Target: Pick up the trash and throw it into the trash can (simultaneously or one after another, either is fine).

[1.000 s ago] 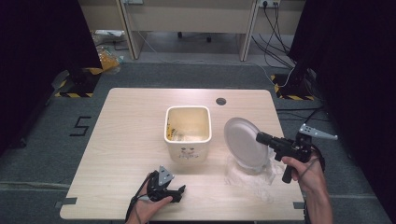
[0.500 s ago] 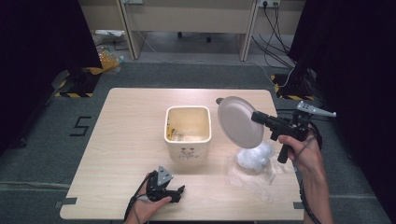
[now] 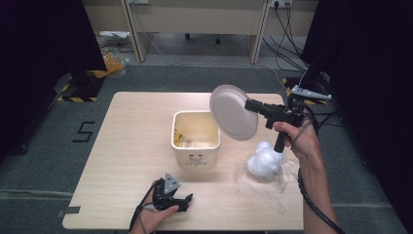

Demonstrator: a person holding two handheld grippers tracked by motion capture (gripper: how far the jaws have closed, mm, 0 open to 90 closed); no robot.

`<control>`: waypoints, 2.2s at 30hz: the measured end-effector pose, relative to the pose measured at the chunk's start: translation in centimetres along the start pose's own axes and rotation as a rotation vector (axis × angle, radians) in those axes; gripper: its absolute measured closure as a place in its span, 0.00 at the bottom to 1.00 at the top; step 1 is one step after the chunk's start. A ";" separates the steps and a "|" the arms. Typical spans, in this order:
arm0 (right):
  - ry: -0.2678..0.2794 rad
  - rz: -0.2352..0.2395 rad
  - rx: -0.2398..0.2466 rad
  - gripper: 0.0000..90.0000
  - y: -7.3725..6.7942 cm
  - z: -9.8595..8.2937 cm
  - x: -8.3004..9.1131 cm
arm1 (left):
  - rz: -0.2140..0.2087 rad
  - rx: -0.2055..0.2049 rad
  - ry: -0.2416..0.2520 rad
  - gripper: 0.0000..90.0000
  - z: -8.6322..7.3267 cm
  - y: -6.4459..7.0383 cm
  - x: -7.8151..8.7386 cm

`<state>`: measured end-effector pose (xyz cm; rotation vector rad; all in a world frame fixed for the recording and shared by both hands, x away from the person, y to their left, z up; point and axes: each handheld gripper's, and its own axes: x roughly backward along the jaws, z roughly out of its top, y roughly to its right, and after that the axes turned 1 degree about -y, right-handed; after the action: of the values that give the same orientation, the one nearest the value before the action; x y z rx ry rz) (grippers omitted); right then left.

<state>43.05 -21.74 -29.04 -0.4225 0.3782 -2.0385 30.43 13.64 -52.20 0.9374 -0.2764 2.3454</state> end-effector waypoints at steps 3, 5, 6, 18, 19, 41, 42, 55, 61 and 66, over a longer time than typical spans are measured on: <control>-0.008 0.011 -0.005 0.92 0.0 0.1 -0.8 | 0.000 0.000 0.000 0.16 0.0 0.0 0.0; -0.016 0.021 -0.010 0.92 0.0 0.0 -1.6 | 0.000 0.000 0.000 0.16 0.0 0.0 0.0; -0.018 0.030 -0.022 0.92 0.0 0.0 -2.2 | 0.000 0.001 0.000 0.16 0.0 0.0 0.0; -0.061 0.062 -0.083 0.92 1.0 -1.2 -7.0 | 0.005 0.003 0.001 0.16 0.0 0.0 0.0; -0.065 0.060 -0.086 0.92 1.1 -1.3 -7.4 | 0.005 0.004 0.001 0.16 0.0 0.0 0.0; -0.162 -0.017 -0.149 0.88 4.1 -5.4 -11.8 | 0.010 0.008 0.003 0.15 0.0 0.0 0.0; -0.162 -0.017 -0.149 0.88 4.1 -5.4 -11.8 | 0.010 0.007 0.003 0.15 0.0 0.0 0.0; -0.166 -0.111 -0.089 0.68 4.1 -5.2 -8.0 | 0.012 0.008 0.005 0.15 0.0 0.0 -0.1; -0.186 -0.165 -0.063 0.63 4.5 -6.1 -5.9 | 0.010 0.011 0.004 0.15 0.0 0.0 0.0; -0.203 -0.218 -0.036 0.57 4.6 -7.1 -3.6 | 0.010 0.012 0.004 0.15 0.0 0.0 0.0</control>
<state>45.01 -20.10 -37.86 -0.7129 0.2533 -2.1767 30.48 13.66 -52.23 0.9388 -0.2668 2.3600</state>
